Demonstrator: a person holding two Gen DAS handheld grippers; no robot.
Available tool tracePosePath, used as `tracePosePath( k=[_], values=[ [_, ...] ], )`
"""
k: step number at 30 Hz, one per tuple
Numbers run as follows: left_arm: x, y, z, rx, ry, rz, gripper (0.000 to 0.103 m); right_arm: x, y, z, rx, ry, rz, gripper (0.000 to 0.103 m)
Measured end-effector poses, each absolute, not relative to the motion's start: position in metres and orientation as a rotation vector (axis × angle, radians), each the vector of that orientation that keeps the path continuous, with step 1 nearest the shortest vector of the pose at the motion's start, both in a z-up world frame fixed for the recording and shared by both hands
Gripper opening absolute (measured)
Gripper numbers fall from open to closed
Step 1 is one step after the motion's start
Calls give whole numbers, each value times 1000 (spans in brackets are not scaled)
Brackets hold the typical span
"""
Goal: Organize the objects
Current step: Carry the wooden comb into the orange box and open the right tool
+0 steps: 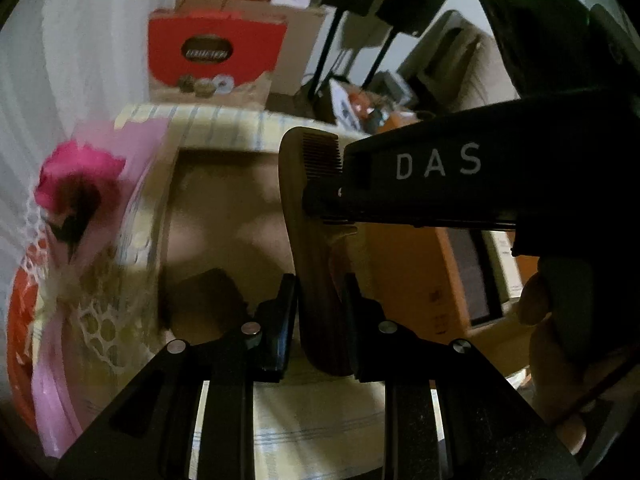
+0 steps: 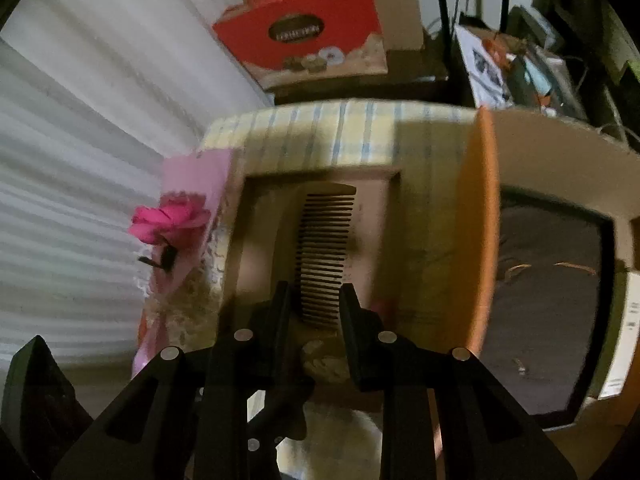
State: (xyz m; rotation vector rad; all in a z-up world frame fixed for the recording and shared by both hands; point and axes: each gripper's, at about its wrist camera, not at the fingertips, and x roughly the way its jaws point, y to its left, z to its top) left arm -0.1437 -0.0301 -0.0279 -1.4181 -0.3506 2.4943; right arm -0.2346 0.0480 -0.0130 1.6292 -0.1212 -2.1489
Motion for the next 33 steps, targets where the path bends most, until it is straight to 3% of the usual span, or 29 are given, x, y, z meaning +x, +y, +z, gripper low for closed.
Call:
tracePosePath(
  k=[17, 33],
  values=[
    [-140, 83, 19, -1323, -190, 2418, 21, -230, 170, 40, 1571, -249, -2288, 24],
    [-168, 169, -29, -1501, -86, 2291, 21, -245, 258, -9, 1694, -369, -2279, 25]
  ],
)
